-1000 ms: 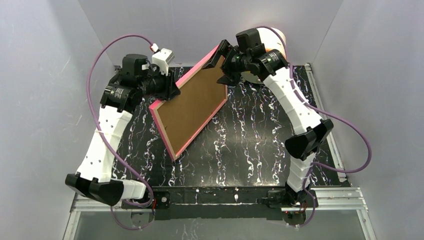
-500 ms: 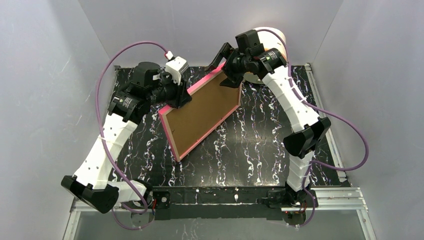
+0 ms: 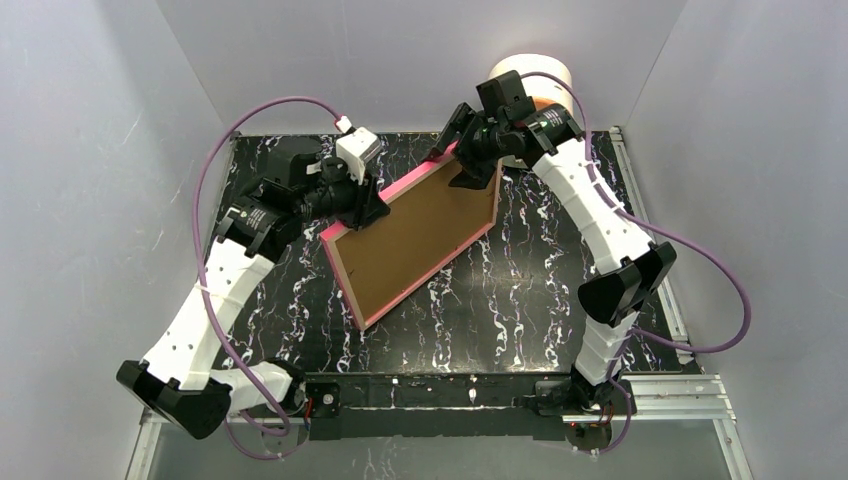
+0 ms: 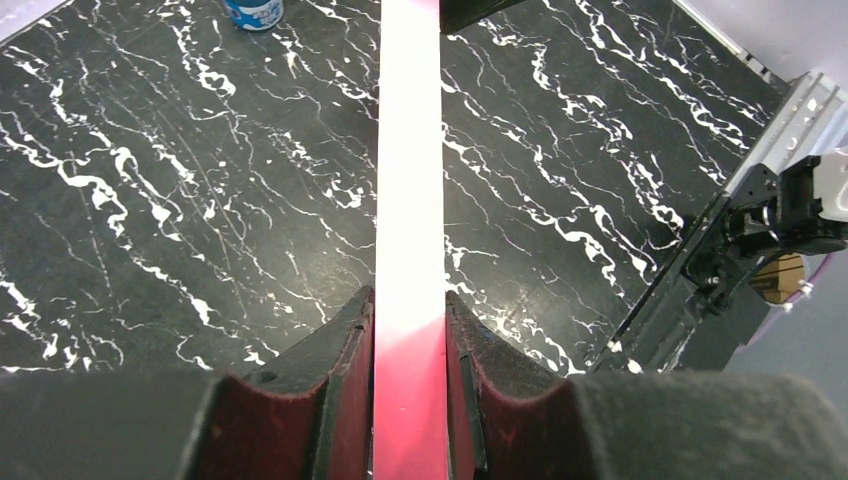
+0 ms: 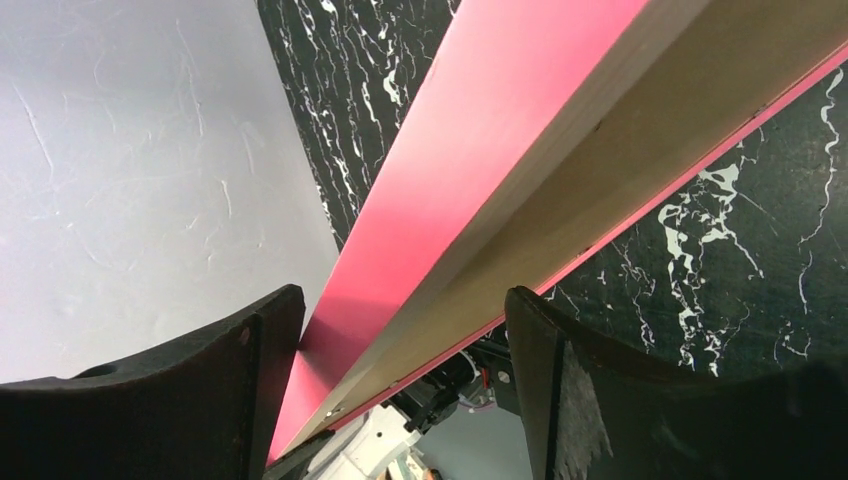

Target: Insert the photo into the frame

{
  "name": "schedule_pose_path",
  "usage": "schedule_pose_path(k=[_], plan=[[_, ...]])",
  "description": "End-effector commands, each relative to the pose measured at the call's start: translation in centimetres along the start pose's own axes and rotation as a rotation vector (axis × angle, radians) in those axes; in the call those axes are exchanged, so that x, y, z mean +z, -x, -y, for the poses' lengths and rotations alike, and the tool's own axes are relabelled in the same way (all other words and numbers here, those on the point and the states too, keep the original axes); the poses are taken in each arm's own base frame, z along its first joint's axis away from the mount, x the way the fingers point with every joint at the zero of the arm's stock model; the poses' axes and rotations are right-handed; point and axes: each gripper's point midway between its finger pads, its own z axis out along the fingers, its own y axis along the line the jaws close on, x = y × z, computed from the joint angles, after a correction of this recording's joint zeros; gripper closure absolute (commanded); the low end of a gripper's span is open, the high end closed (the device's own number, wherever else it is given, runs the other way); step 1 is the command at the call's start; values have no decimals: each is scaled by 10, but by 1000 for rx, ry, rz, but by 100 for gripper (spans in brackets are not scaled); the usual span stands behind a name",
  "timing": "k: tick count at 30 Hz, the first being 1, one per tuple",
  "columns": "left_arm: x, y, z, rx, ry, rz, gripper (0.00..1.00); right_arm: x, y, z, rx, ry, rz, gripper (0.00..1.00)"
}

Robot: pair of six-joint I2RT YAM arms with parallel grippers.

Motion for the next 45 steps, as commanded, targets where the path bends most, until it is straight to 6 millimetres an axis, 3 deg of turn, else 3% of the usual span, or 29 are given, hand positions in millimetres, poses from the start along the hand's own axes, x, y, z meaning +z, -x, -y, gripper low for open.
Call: schedule_pose_path(k=[1, 7, 13, 17, 20, 23, 26, 30, 36, 41, 45], plan=[[-20, 38, 24, 63, -86, 165, 100, -12, -2, 6, -3, -13, 9, 20], [-19, 30, 26, 75, -103, 155, 98, -9, -8, -2, 8, 26, -33, 27], [-16, 25, 25, 60, -101, 141, 87, -13, -13, -2, 10, 41, -53, 46], [-13, 22, 30, 32, -129, 132, 70, -16, -19, -4, 15, 67, -77, 52], [-15, 25, 39, 4, -177, 136, 45, -19, -23, -4, 17, 89, -96, 53], [-21, 32, 53, -10, -248, 162, 28, -23, -27, -2, 16, 106, -110, 53], [-28, 45, 66, -27, -308, 213, 18, -28, -31, 2, 17, 124, -127, 54], [-27, 56, 67, -79, -318, 256, 13, -39, -41, 10, 4, 160, -153, 54], [-4, 55, 35, -201, -156, 259, 12, -60, -50, 40, -17, 202, -151, 52], [19, 41, 2, -300, -1, 225, 11, -85, -51, 57, -39, 227, -110, 50], [35, 26, -17, -351, 87, 177, 10, -91, -57, 76, -56, 217, -125, 52]])
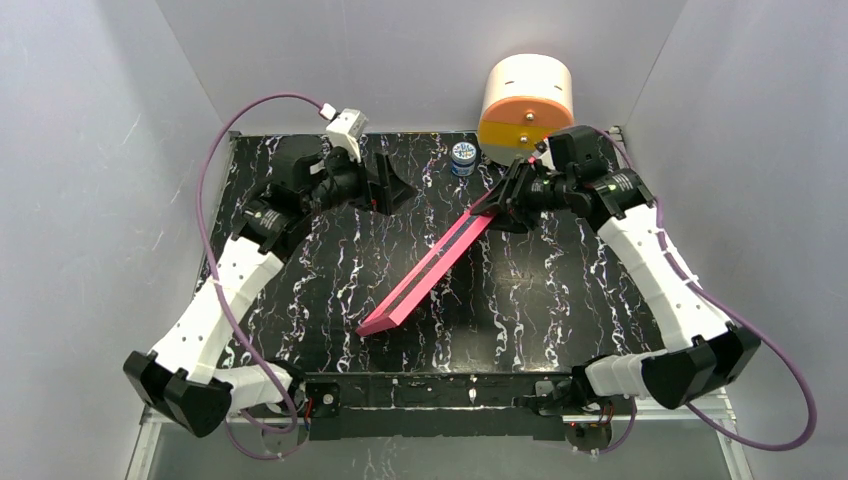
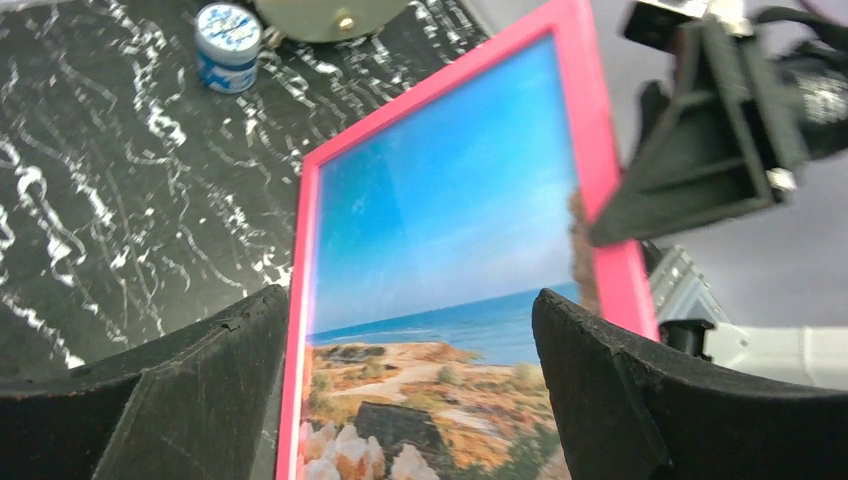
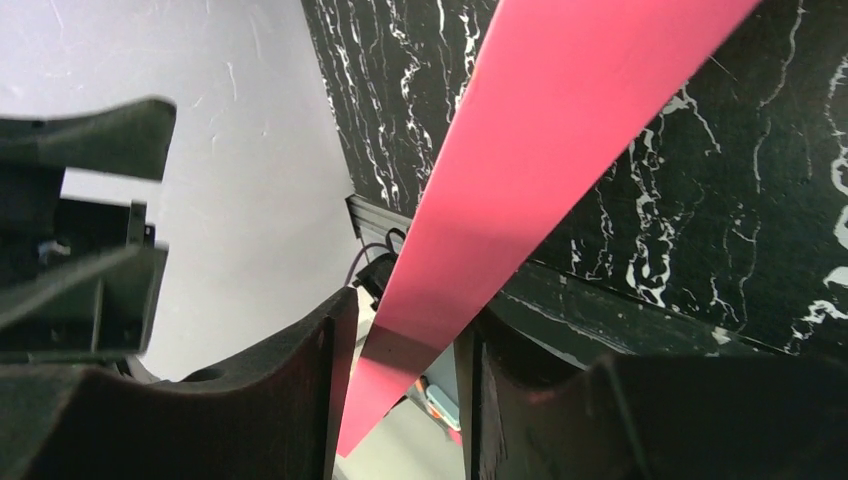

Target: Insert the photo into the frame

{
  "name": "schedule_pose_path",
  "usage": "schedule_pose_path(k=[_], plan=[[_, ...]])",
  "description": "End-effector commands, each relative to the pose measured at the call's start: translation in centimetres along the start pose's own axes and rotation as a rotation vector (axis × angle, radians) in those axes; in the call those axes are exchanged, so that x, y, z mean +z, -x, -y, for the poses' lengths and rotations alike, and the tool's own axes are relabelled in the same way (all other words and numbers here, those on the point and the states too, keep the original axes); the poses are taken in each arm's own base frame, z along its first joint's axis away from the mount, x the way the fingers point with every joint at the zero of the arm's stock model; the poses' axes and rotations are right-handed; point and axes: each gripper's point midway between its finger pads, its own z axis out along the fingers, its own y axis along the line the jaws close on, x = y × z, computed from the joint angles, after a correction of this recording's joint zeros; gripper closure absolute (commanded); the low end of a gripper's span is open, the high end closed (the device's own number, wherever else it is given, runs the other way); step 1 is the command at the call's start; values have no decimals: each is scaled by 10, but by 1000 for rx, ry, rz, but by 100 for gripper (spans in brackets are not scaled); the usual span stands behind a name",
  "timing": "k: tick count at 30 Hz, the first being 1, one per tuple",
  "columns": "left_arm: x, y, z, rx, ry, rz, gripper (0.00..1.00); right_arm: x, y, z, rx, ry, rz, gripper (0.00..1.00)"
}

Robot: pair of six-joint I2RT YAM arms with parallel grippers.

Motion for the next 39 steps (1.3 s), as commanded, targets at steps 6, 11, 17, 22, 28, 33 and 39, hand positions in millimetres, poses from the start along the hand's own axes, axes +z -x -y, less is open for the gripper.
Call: schedule_pose_path(k=[6, 11, 17, 22, 28, 33, 39], plan=[[30, -18, -46, -108, 196, -48, 10, -33, -27, 17, -104, 53, -39, 56], [49, -24, -53, -115, 198, -88, 10, -32, -45, 46, -54, -11, -79, 56], [65, -46, -67, -135, 213, -158, 9, -12, -48, 75, -22, -5, -46, 52], [72, -81, -84, -151, 247, -245, 9, 6, -42, 97, -68, 9, 14, 63], [69, -155, -120, -193, 332, -481, 7, 30, -41, 119, -130, 97, 47, 68], [44, -202, -169, -298, 506, -603, 7, 49, -31, 144, -144, 127, 24, 67], [10, -189, -225, -391, 621, -542, 6, 69, -12, 162, -171, 189, -20, 66]])
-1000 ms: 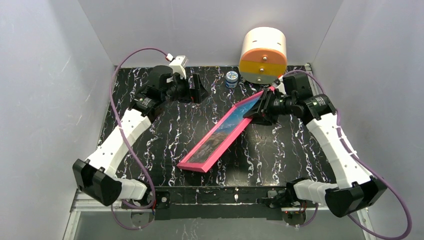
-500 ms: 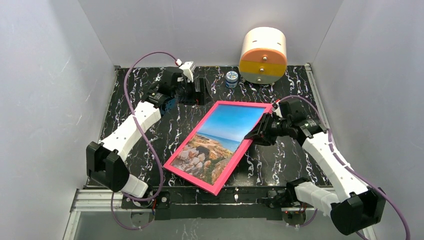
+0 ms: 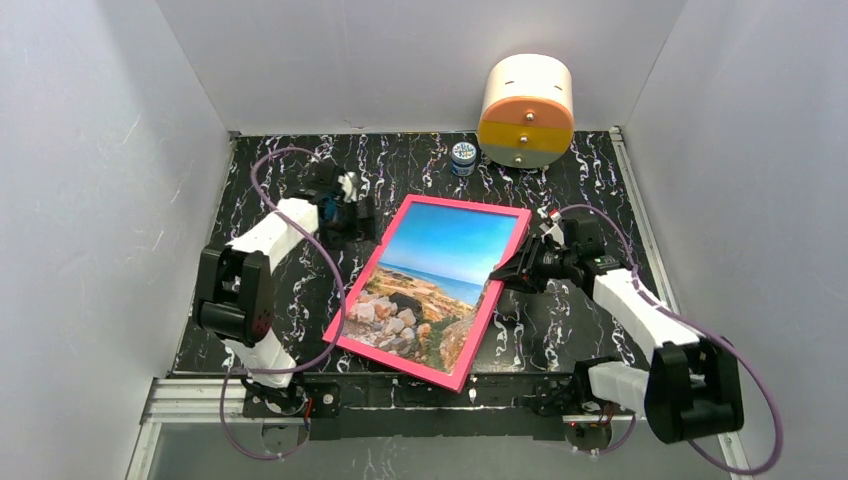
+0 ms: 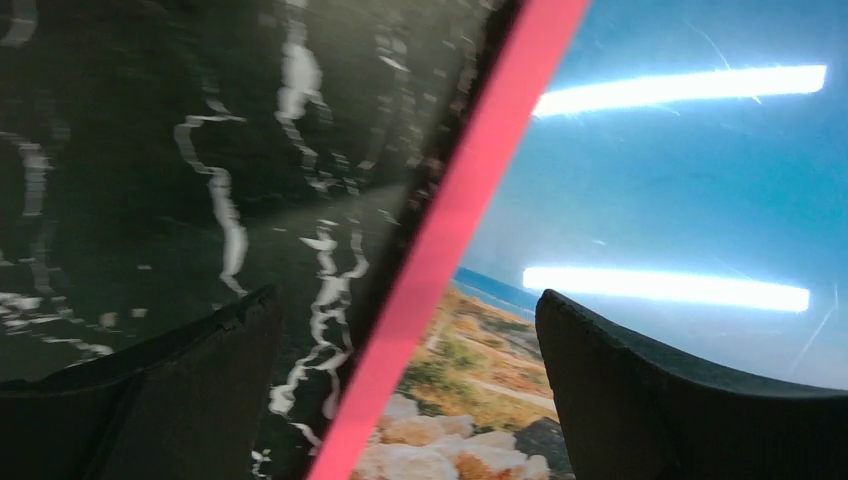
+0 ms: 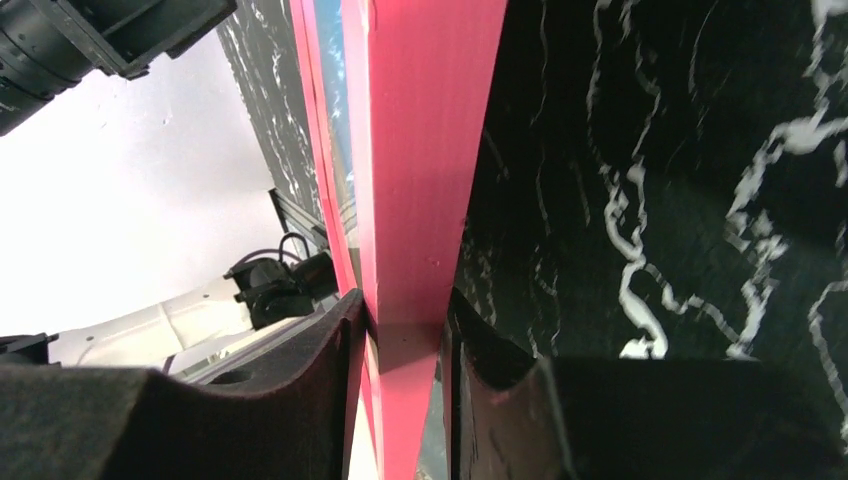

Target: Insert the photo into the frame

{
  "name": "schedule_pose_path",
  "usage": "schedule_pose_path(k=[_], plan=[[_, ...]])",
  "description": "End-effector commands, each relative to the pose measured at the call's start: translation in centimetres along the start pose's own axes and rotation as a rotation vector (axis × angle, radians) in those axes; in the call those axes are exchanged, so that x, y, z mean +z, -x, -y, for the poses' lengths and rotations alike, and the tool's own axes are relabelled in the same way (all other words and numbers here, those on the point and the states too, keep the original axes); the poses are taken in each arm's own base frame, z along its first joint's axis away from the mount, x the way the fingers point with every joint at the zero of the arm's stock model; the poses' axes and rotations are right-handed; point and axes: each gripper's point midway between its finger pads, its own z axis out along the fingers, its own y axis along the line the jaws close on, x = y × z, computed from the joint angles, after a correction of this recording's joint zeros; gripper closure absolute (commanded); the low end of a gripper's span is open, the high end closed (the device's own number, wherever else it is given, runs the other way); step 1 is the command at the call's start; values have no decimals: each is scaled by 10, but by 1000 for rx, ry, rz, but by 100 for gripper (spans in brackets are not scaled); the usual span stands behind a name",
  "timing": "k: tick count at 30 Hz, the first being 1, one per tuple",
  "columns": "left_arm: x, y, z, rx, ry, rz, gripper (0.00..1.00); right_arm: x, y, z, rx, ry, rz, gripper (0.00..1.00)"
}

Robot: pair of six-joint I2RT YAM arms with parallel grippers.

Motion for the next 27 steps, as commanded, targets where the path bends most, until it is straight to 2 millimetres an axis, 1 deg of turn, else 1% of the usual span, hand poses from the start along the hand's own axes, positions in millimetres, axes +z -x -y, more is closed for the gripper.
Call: schedule_pose_path(k=[1, 3, 5, 7, 9, 11, 13, 18, 22, 24, 27], plan=[[-24, 25, -36, -68, 33, 74, 6, 12, 25, -12, -186, 139, 10, 66], [-21, 25, -40, -99, -2, 56, 5, 20, 30, -8, -187, 153, -21, 65], [-14, 22, -42, -142, -36, 25, 7, 27, 36, -9, -202, 175, -49, 62], [-5, 18, -38, -190, -87, -2, 11, 33, 44, -15, -241, 214, -57, 60], [3, 15, -33, -218, -128, -19, 14, 42, 54, -12, -243, 209, -69, 59], [8, 11, -33, -228, -134, -32, 15, 50, 63, -9, -238, 199, -77, 59], [11, 6, -38, -238, -116, -46, 16, 57, 70, -5, -228, 190, -86, 58], [17, -12, -43, -256, -112, -92, 17, 70, 86, 7, -205, 117, -77, 46], [22, -27, -46, -266, -106, -120, 22, 72, 96, 21, -200, 19, -25, 37], [24, -34, -50, -269, -88, -127, 22, 73, 101, 32, -188, -38, -4, 34], [26, -39, -52, -265, -83, -138, 24, 75, 105, 44, -157, -106, 9, 31]])
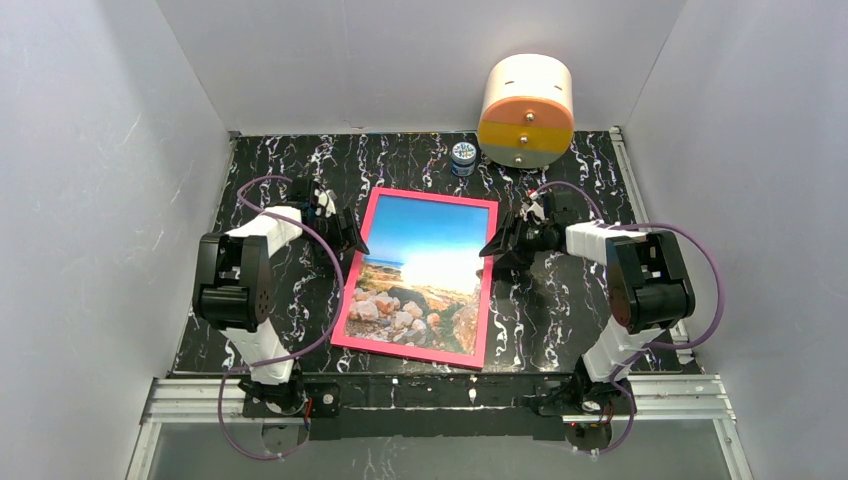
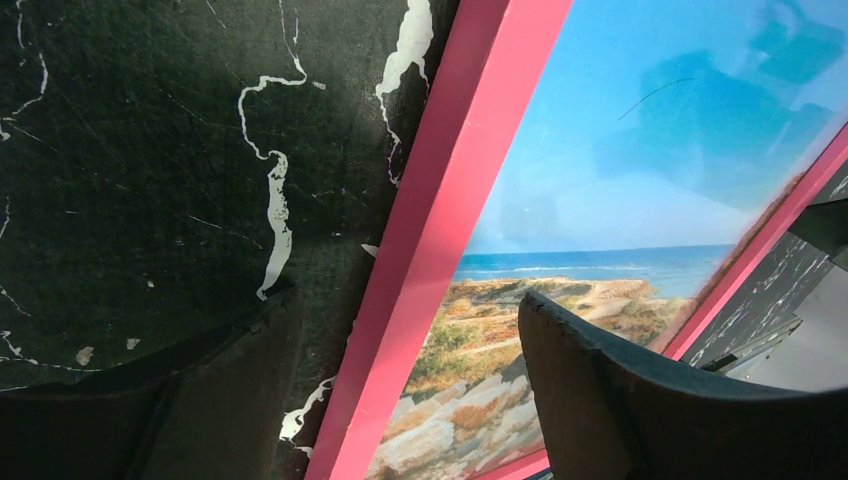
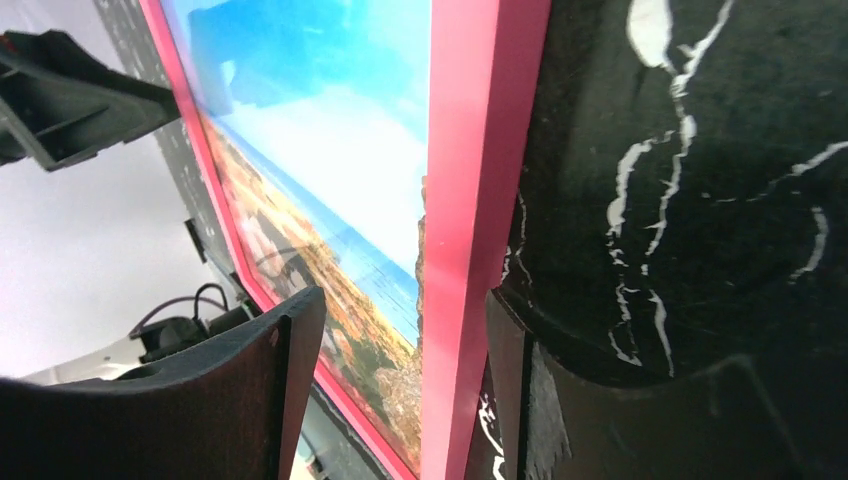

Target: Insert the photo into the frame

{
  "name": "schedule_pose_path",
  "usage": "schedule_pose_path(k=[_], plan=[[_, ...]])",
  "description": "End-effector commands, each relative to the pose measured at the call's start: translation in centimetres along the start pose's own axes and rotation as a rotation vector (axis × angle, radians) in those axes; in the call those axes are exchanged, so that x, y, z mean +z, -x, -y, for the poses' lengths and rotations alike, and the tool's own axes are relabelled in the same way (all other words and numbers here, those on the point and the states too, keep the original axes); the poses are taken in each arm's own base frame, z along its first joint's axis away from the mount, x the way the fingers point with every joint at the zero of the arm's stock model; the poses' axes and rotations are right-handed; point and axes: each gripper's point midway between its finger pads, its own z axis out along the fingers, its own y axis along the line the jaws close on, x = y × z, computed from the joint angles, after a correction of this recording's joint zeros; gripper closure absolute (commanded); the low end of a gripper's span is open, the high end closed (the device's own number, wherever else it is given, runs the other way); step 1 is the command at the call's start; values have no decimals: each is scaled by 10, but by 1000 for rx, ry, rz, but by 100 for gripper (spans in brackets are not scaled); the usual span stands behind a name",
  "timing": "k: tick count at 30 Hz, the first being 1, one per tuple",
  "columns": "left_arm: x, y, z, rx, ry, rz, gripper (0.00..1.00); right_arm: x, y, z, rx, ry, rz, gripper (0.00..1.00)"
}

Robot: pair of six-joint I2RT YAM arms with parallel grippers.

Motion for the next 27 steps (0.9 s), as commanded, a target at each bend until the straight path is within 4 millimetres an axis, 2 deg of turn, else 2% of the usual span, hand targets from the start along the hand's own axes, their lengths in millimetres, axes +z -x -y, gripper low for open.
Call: schedule_pose_path(k=[1, 5, 9, 13, 15, 16, 20, 22, 27], plan=[[2, -17, -11, -9, 26, -42, 24, -3, 23, 6, -14, -92, 63, 31], [0, -15, -13, 2, 40, -36, 24, -10, 28, 21, 21, -212, 102, 30], [-1, -15, -12, 4, 39, -38, 26, -11, 26, 21, 29, -223, 86, 31], [-3, -19, -4, 16, -12, -59, 46, -5, 21, 19, 61, -197, 59, 32], [-4, -20, -3, 25, -12, -62, 60, 2, 18, 14, 69, -170, 35, 35], [-5, -19, -4, 28, -4, -61, 63, 7, 16, 12, 73, -164, 21, 37], [-8, -18, -1, 26, -16, -66, 72, 24, 15, 0, 66, -128, -11, 48], [-8, -20, 0, 18, -19, -69, 73, 31, 18, -4, 65, -115, -16, 51], [-8, -27, 4, -4, -43, -89, 77, 43, 39, -12, 19, -99, 0, 56]])
